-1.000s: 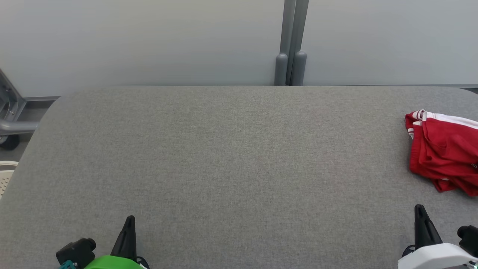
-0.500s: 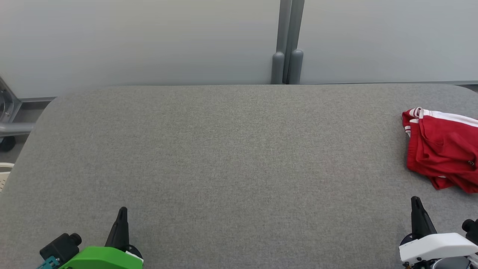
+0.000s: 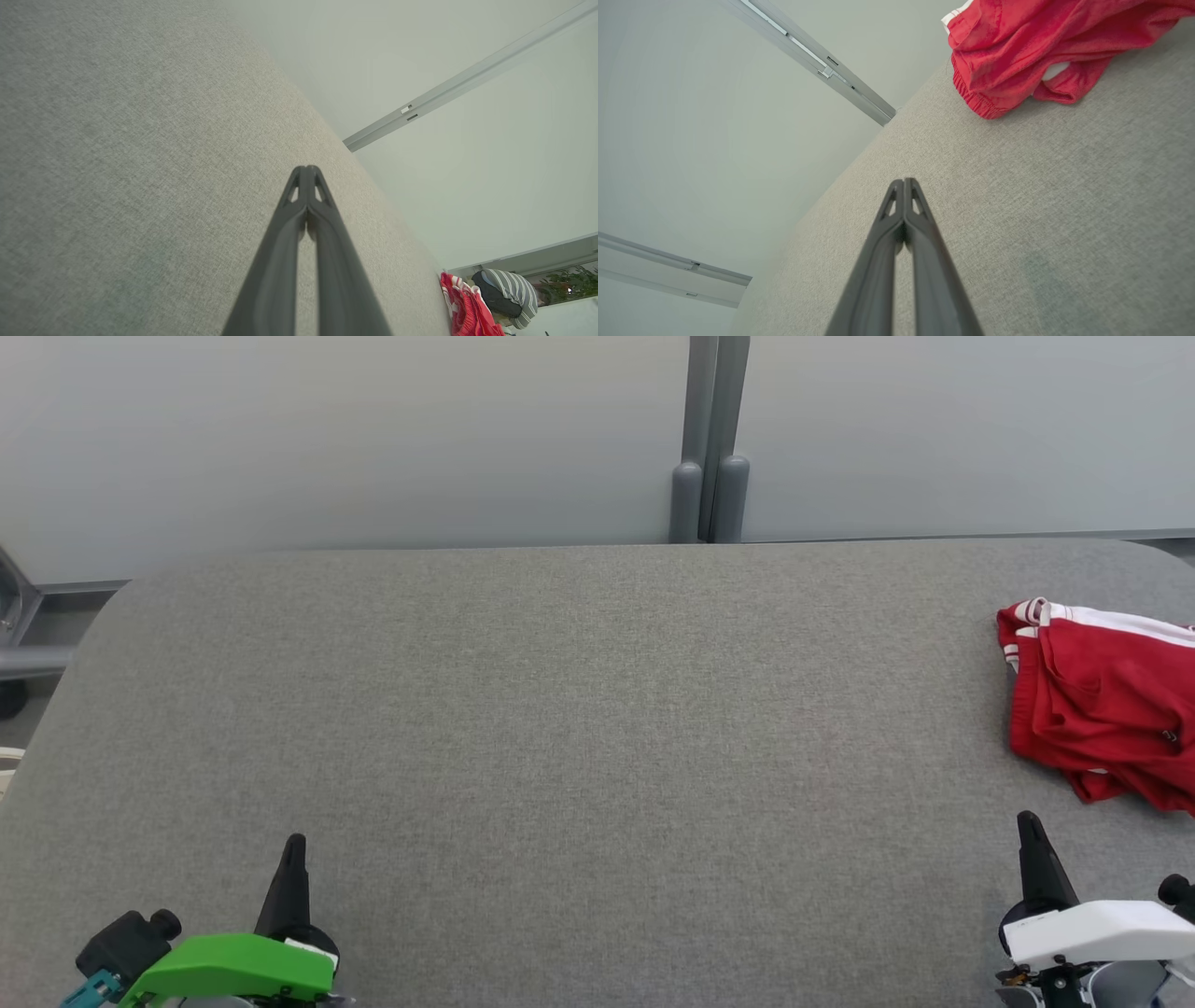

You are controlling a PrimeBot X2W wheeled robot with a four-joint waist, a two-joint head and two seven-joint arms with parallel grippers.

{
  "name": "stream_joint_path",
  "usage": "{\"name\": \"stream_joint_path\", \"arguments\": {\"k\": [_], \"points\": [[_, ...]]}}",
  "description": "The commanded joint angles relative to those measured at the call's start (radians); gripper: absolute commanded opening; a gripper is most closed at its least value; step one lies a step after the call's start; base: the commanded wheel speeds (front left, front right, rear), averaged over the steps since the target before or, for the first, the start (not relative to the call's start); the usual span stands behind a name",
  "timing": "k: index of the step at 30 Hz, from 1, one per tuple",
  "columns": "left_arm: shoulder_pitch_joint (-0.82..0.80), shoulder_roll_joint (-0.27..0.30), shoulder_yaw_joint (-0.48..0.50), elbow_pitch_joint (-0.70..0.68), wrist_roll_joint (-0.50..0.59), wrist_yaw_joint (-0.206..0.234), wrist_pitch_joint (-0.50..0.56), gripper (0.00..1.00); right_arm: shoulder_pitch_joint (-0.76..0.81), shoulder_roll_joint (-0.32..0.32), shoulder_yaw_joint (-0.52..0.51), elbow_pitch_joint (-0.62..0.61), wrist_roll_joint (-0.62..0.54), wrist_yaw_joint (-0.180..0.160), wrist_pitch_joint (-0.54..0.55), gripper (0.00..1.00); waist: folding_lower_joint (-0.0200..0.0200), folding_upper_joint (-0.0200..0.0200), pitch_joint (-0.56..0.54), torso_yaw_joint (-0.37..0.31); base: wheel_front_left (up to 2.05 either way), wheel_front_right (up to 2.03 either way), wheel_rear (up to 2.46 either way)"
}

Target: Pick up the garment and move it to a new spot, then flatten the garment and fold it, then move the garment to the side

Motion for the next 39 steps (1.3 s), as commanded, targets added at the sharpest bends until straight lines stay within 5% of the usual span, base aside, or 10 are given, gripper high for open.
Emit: {"name": "stream_joint_path", "arguments": {"k": [1, 39], "points": [[-0.028, 0.001, 0.011, -0.015, -0.031, -0.006, 0.006, 0.0, -0.026, -0.009, 0.003, -0.007, 0.035, 0.0, 0.007, 0.0, 0.0, 0.0026, 0.001, -0.001, 0.0, 0.0, 0.0], [-0.069, -0.024, 0.086, -0.045, -0.359, -0.013, 0.1, 0.0, -0.092, -0.015, 0.033, 0.007, 0.464, 0.0, 0.104, 0.0, 0.0, 0.0045, 0.012, -0.033, 0.0, 0.0, 0.0]]}}
